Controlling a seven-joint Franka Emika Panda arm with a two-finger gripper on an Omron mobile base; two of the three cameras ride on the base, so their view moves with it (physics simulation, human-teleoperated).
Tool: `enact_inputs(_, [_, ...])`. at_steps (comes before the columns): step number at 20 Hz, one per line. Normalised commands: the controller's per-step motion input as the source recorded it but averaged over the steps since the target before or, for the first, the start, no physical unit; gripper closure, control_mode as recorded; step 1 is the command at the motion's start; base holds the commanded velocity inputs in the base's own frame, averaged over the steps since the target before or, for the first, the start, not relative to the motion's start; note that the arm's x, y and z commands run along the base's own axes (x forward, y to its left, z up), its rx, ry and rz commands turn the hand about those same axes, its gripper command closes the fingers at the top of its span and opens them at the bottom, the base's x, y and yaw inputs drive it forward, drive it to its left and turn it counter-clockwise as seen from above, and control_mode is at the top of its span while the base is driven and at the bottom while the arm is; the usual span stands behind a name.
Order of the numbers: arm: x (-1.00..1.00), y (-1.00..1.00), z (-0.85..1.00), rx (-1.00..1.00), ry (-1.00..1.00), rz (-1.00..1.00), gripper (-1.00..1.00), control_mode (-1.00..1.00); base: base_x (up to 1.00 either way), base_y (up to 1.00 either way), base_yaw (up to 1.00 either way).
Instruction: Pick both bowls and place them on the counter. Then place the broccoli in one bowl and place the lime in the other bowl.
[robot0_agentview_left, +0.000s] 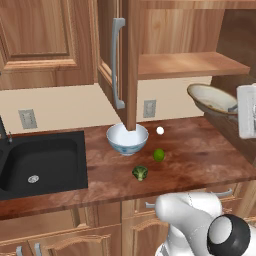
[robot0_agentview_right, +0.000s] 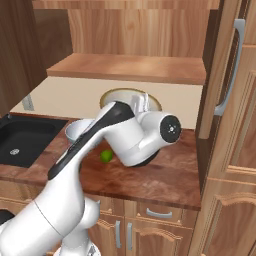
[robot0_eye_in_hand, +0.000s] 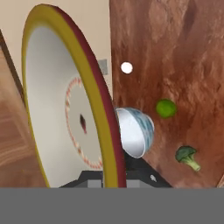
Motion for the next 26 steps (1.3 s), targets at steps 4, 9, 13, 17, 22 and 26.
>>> enact_inputs(4, [0.21, 0.12, -0.83, -0.02, 0.09, 0.00, 1.00, -1.00, 0.00, 0.00, 0.00])
enact_inputs(9, [0.39, 0.04, -0.85, -0.03, 0.13, 0.02, 1.00, -1.00, 0.00, 0.00, 0.00])
enact_inputs(13, [0.51, -0.05, -0.77, -0.04, 0.19, 0.08, 1.00, -1.00, 0.00, 0.00, 0.00])
enact_inputs(17, [0.53, -0.21, -0.74, -0.01, 0.21, 0.11, 1.00, -1.00, 0.00, 0.00, 0.00])
enact_inputs(22, [0.46, -0.35, -0.67, -0.02, 0.06, 0.09, 1.00, -1.00, 0.00, 0.00, 0.00])
enact_inputs(26, [0.26, -0.43, -0.61, -0.01, 0.00, 0.09, 1.00, -1.00, 0.00, 0.00, 0.00])
